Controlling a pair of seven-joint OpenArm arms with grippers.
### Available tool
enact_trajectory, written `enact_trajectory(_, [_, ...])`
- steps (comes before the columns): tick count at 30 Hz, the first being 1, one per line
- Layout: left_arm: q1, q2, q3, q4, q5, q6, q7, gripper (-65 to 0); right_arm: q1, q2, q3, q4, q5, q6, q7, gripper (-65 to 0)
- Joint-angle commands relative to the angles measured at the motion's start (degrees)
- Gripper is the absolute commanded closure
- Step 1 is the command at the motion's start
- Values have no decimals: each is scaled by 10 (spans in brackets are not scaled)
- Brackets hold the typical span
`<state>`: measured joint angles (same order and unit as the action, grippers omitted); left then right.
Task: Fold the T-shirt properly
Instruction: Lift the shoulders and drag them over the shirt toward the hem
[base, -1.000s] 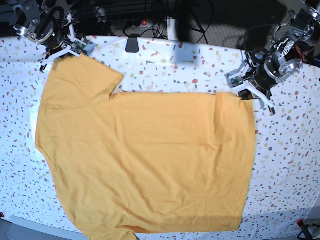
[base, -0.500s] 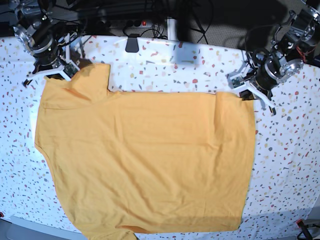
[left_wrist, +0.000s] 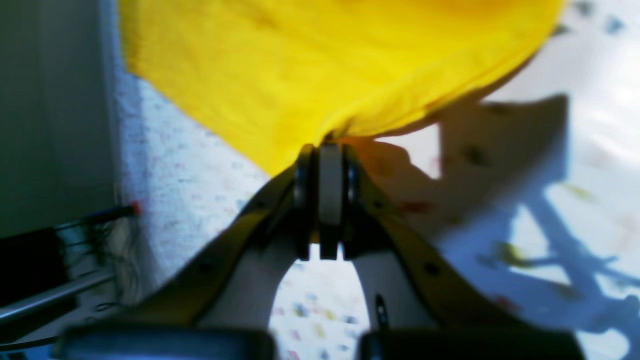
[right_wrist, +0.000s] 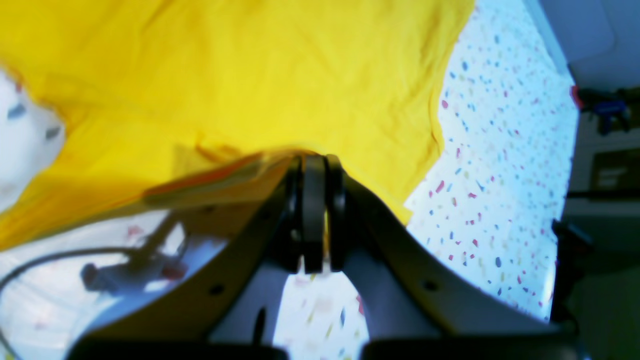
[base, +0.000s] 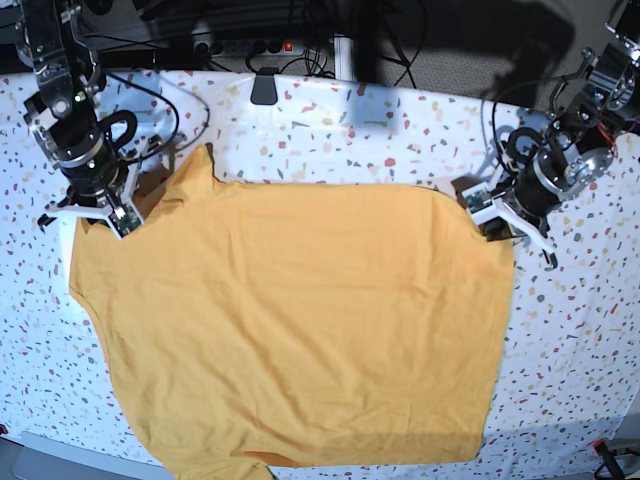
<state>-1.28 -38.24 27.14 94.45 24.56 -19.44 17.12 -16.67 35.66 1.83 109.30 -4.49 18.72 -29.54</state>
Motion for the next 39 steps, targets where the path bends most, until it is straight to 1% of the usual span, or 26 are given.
enact_trajectory(1, [-17, -7, -4, 8, -2, 10, -5, 0, 22, 3, 5, -3, -6, -7, 12, 0])
enact_trajectory(4, [-41, -6, -4, 8, -39, 11, -5, 0, 69, -11, 5, -40, 18, -7, 13, 0])
enact_trajectory(7, [-61, -7, -4, 7, -56, 18, 0, 0, 112, -22, 4, -78, 49, 2, 18, 0])
enact_trajectory(8, [-64, -7, -4, 7, -56, 29, 0, 0, 126, -27, 4, -92, 52, 9, 19, 0])
enact_trajectory(10, [-71, -5, -4, -3, -56, 62, -1, 0, 153, -37, 4, -120, 52, 15, 21, 0])
enact_trajectory(12, [-84, 6, -4, -32, -57, 77, -1, 0, 180, -42, 3, -149, 52, 21, 26, 0])
enact_trajectory(15, [-110, 36, -4, -101, -69, 77, -19, 0, 223, -47, 3, -190, 52, 24, 30, 0])
enact_trajectory(18, [-145, 72, -4, -175, -71, 77, -64, 0, 271, -53, 3, -228, 69, 24, 30, 0])
enact_trajectory(20, [-170, 95, -4, -213, -71, 77, -82, 0, 307, -63, 3, -256, 72, 29, 30, 0])
enact_trajectory(27, [-267, 163, -4, -323, -71, 77, -82, 0, 437, -99, -4, -381, 71, 57, 34, 0])
enact_trajectory(32, [-327, 203, -4, -438, -71, 78, -82, 0, 516, -108, -38, -467, 70, 58, 38, 0])
enact_trajectory(33, [-337, 209, -4, -459, -71, 80, -82, 0, 530, -110, -49, -484, 62, 58, 40, 0])
enact_trajectory(35, [-352, 219, -4, -492, -71, 100, -83, 0, 558, -114, -70, -519, 48, 57, 42, 0])
enact_trajectory(36, [-356, 222, -4, -502, -71, 119, -85, 0, 571, -116, -82, -536, 47, 57, 43, 0])
enact_trajectory(39, [-360, 222, -4, -510, -71, 159, -95, 0, 606, -127, -106, -588, 40, 57, 48, 0])
